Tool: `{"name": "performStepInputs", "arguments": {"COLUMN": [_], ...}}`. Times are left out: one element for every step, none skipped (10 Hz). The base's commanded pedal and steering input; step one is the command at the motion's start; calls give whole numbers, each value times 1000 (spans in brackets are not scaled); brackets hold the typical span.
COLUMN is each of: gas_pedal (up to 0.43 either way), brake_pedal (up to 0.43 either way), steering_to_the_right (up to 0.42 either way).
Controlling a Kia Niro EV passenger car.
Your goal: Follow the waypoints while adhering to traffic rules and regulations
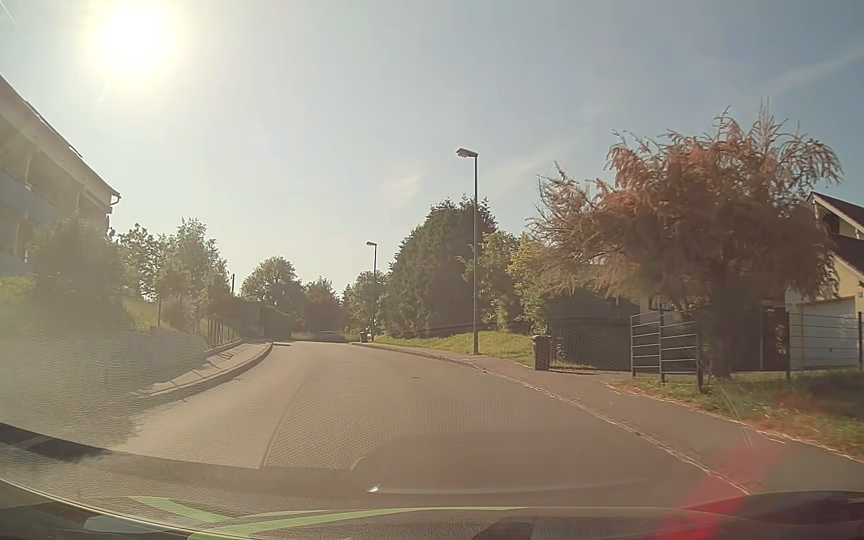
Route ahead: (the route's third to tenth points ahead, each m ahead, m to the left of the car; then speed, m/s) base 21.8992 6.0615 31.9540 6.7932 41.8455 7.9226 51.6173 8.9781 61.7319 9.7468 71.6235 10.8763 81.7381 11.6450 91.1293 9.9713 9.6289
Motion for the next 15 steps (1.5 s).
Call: {"name": "performStepInputs", "arguments": {"gas_pedal": [339,339,339,339,339,339,339,339,331,319,319,319,311,311,311], "brake_pedal": [0,0,0,0,0,0,0,0,0,0,0,0,0,0,0], "steering_to_the_right": [-51,-54,-56,-58,-58,-57,-57,-58,-57,-58,-58,-57,-56,-56,-56]}}
